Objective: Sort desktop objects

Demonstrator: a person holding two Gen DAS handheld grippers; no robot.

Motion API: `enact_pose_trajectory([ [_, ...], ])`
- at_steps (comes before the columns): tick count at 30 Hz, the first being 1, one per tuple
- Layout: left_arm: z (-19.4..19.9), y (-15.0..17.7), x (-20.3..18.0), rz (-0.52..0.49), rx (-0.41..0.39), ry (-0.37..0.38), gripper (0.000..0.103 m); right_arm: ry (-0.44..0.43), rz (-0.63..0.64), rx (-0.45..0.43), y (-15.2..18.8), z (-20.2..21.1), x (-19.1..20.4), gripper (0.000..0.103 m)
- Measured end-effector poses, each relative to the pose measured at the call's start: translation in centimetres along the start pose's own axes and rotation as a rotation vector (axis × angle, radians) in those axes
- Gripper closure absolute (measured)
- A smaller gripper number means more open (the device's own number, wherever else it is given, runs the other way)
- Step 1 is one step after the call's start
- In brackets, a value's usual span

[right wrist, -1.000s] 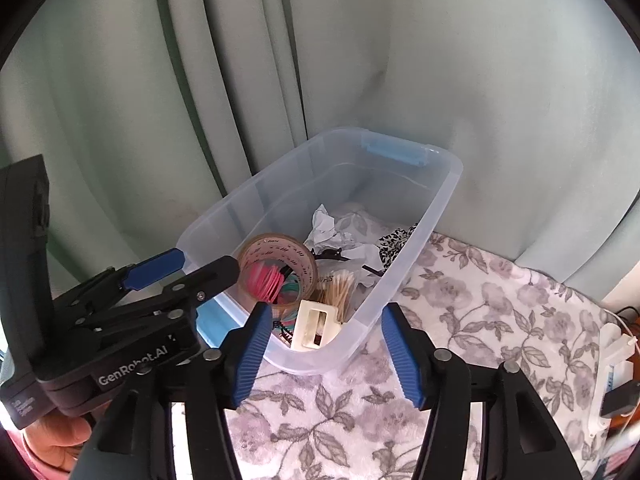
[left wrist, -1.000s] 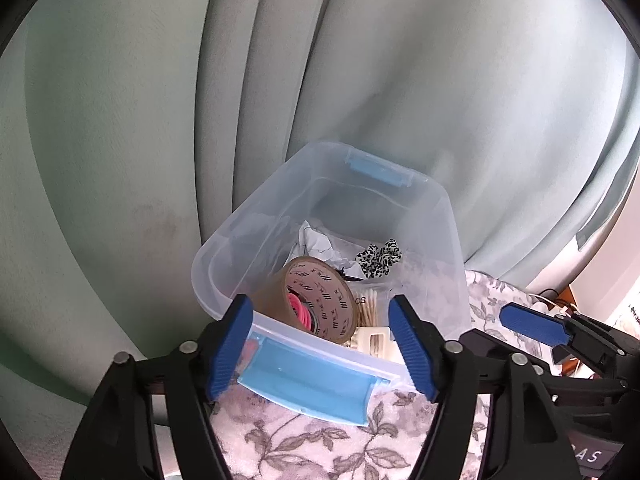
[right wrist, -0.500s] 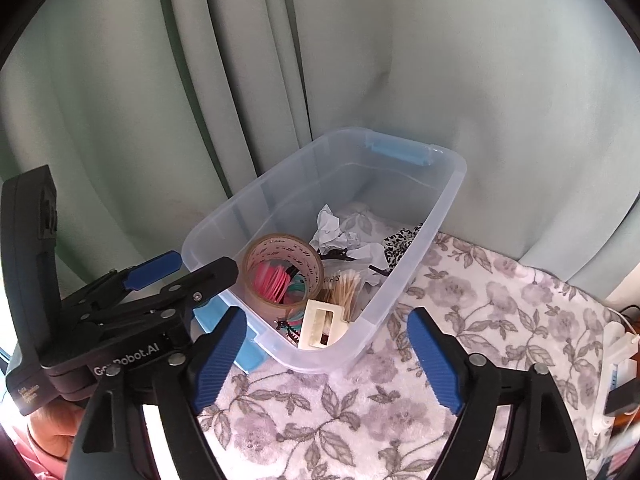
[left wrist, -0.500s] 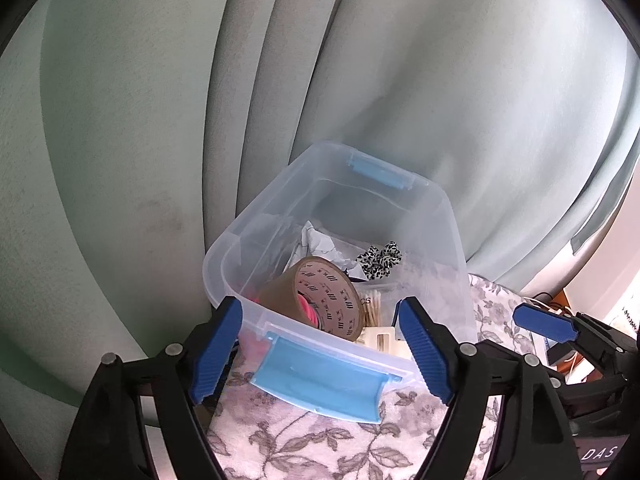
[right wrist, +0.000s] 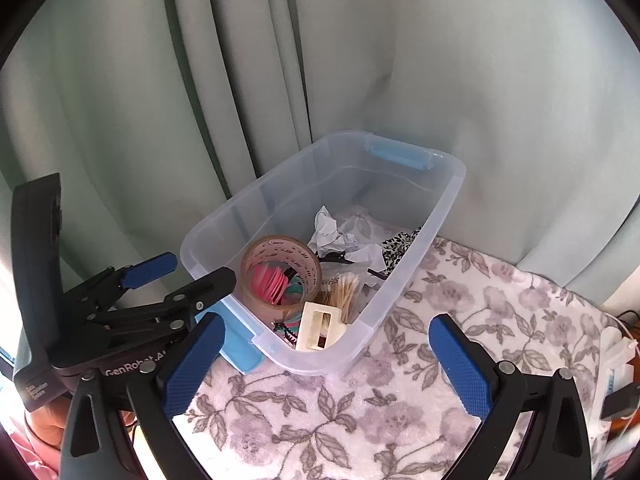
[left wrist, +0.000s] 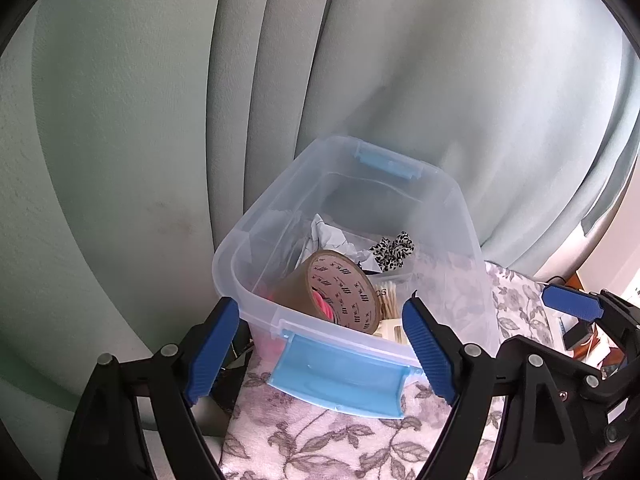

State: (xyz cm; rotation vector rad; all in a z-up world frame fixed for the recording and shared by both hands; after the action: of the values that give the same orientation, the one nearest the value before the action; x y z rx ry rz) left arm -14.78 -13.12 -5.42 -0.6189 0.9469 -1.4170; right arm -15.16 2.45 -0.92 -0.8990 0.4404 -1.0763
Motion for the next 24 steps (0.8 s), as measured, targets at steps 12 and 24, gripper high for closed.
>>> enact_pose_trajectory([
  [12,0.5,-0.2,0.5,0.031,-0.026,0.05,0.008,0.023,-0.002,0.005,0.2,-0.4,-0.4,0.0],
  [24,1.4,-0.7,-0.5,-0.027,-0.001,0.026,0.008,0.032,0.006,0.009,0.0,0.1,-0.1,0.0],
])
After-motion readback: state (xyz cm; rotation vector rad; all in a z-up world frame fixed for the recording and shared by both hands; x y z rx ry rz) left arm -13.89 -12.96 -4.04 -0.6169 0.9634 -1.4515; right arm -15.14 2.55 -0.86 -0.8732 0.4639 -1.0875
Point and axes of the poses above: each gripper's, at about its wrist camera, not at the fingertips, and z roughly against the way its jaws point, x to its left, y to its underside, the point moved 1 cm from there along -z, roughly the way its jaws point, and after that the axes turned 10 degrees about -x, right-handed, at the moved point
